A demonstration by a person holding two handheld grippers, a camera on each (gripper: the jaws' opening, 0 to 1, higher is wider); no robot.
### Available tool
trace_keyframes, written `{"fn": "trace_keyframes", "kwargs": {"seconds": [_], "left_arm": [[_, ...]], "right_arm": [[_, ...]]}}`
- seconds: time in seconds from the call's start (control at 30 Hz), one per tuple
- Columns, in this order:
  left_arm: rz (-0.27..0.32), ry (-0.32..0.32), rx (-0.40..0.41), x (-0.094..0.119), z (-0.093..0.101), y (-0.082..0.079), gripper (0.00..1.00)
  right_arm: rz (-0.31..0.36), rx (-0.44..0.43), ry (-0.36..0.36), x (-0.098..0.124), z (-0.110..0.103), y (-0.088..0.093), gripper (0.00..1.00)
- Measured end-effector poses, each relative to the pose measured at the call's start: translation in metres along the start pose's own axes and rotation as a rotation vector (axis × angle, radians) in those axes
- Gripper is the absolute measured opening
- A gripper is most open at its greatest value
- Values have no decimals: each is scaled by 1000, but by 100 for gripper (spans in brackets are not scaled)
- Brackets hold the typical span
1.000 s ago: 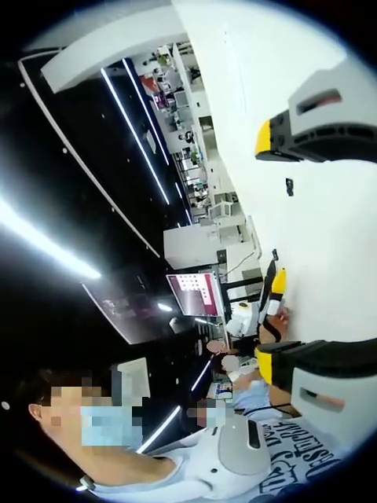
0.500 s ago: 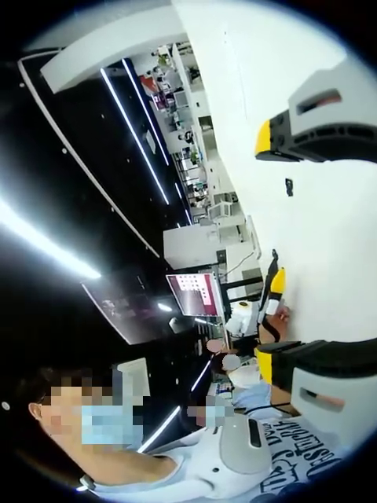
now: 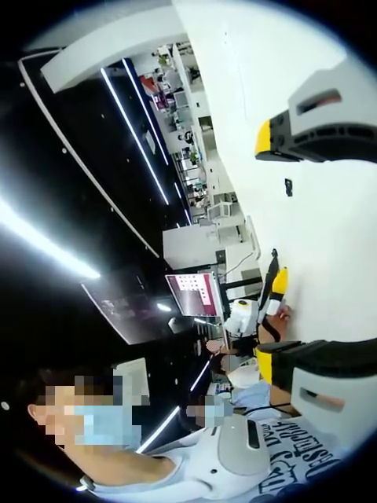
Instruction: Snap the two parts of the plastic buckle together until the buckle closes and remains connected.
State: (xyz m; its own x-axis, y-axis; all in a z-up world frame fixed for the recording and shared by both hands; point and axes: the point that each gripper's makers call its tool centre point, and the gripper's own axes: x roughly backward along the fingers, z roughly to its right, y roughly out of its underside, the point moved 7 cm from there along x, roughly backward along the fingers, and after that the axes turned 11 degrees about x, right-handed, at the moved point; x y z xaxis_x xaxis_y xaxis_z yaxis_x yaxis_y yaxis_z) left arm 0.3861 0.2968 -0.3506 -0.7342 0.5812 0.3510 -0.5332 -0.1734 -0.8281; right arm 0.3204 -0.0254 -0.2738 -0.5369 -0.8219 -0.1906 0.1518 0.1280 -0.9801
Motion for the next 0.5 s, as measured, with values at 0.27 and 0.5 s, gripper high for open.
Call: {"fn": "trace_keyframes", "kwargs": {"seconds": [0.27, 0.5], "left_arm": [[-9, 11, -11, -3, 8, 2, 78], [-13, -9, -22, 4, 11, 5, 78]], "right_arm": [[-3, 1, -3, -1, -1, 1, 96], [-2, -6, -7, -1, -1, 1, 96]]}}
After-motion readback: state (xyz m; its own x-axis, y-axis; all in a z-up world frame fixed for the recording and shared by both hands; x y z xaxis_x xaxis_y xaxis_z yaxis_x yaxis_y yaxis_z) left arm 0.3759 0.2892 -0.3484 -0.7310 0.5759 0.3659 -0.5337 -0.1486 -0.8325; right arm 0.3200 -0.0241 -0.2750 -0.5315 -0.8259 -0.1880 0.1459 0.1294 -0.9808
